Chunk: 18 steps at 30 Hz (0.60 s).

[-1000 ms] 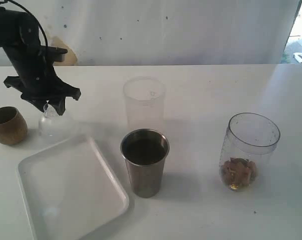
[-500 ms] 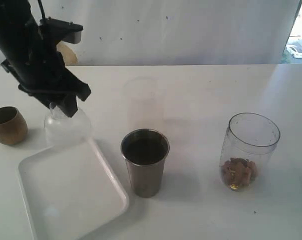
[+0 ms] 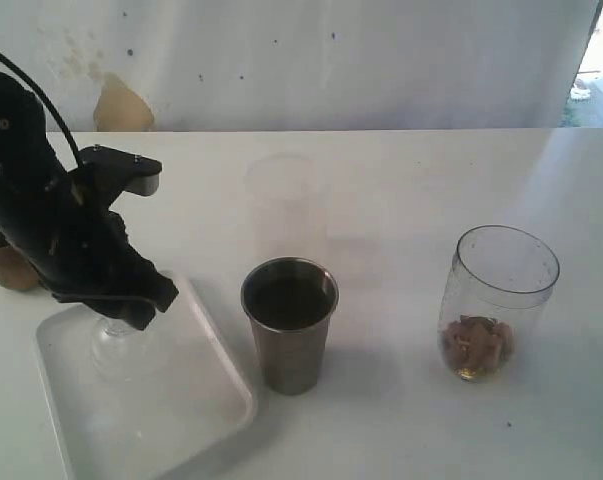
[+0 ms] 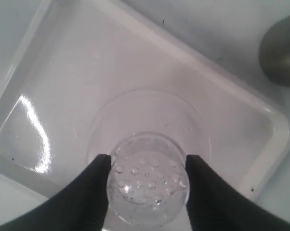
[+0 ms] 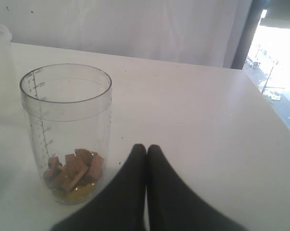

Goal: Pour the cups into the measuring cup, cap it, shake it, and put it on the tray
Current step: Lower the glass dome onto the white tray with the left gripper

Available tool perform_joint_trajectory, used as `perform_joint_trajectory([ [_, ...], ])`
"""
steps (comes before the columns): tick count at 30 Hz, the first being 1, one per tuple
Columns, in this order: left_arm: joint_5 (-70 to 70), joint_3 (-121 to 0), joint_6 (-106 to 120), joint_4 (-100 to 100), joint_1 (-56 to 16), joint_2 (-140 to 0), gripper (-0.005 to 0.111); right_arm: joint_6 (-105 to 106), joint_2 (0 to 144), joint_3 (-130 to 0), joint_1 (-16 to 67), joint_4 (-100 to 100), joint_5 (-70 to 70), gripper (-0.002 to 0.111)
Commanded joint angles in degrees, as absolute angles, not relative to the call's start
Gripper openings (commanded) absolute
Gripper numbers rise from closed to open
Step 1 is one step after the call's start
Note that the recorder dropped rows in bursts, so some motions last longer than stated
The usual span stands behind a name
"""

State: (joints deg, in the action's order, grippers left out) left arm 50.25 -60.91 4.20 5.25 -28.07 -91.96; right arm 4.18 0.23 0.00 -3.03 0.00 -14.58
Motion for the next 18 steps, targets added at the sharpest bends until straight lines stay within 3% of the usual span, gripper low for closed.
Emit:
perform_joint_trajectory([
  [1,49.7,-60.6,4.8,6.2,-28.3,-91.4,0.0,4.3,0.0,0.0,-3.4,0.0,-14.1,0.0],
  [4,50.1,-60.6,5.9,6.2,-28.3,-91.4,0.001,4.3,0.0,0.0,-3.4,0.0,-14.1,0.0],
  [6,50.1,-60.6,6.3,6.2,-28.3,-91.4,0.007,4.3,0.0,0.0,-3.4,0.0,-14.1,0.0],
  [13,50.9,-60.6,6.3,6.6,-28.3,-91.4,0.059,4.3,0.0,0.0,-3.4,0.0,-14.1,0.0],
  [18,52.6,-60.7,9.8,11.7,-28.3,-91.3,0.064,4.3,0.0,0.0,-3.4,0.0,-14.1,0.0],
])
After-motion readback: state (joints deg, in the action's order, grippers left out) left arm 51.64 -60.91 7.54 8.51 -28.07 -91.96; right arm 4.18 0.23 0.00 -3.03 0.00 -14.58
